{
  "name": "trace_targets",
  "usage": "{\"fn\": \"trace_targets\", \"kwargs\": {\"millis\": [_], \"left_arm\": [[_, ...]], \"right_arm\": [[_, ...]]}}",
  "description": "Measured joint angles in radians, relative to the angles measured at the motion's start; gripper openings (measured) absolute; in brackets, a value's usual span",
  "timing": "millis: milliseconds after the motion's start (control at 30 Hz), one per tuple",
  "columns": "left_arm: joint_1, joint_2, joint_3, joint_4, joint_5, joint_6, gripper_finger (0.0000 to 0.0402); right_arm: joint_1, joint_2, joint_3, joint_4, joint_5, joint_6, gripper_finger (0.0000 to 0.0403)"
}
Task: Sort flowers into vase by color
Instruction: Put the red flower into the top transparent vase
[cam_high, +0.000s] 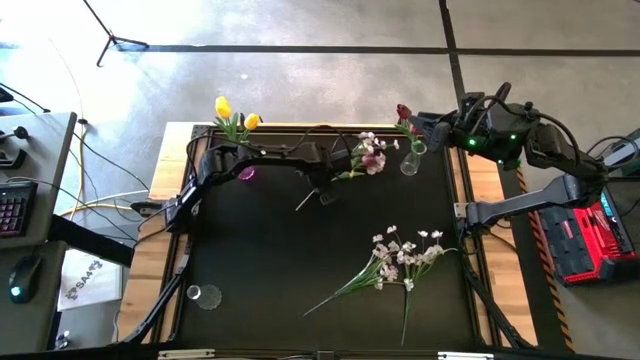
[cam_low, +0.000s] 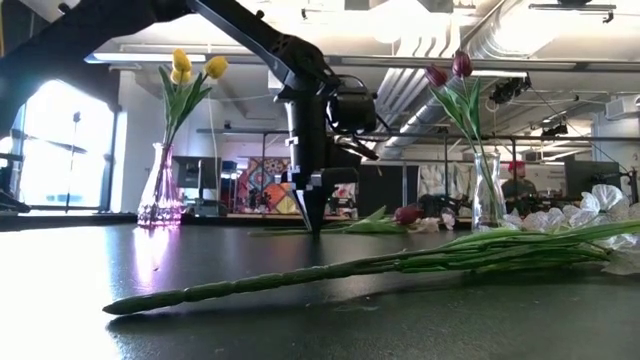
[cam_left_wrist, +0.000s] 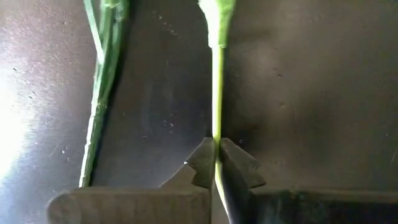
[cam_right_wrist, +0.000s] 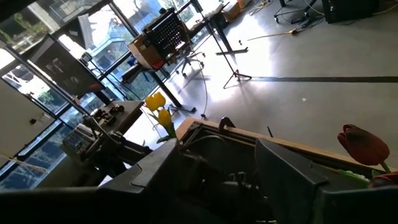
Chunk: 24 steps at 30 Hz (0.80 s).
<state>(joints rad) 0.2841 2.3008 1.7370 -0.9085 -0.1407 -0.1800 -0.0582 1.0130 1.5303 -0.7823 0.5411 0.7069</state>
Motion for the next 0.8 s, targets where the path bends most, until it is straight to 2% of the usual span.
{"fn": "trace_targets", "kwargs": {"millis": [333,600,800], "left_arm": [[0.005,-0.091,-0.011,-0.046,0.028,-0.044,0.0000],[0.013,-0.203,-0.008,0.055,0.047,-0.099,0.0000],[0.017,-0.299,-0.007,0.111,0.060,-0.125,0.0000]], "right_arm": [[0.000,0.000,0.000,-0.035,-0.001,0.004,0.0176],[0.002,0.000,0.000,-0.187,0.009,0.101,0.0152],[0.066,0.007,0.000,-0.117,-0.053,0.094,0.0149]]}}
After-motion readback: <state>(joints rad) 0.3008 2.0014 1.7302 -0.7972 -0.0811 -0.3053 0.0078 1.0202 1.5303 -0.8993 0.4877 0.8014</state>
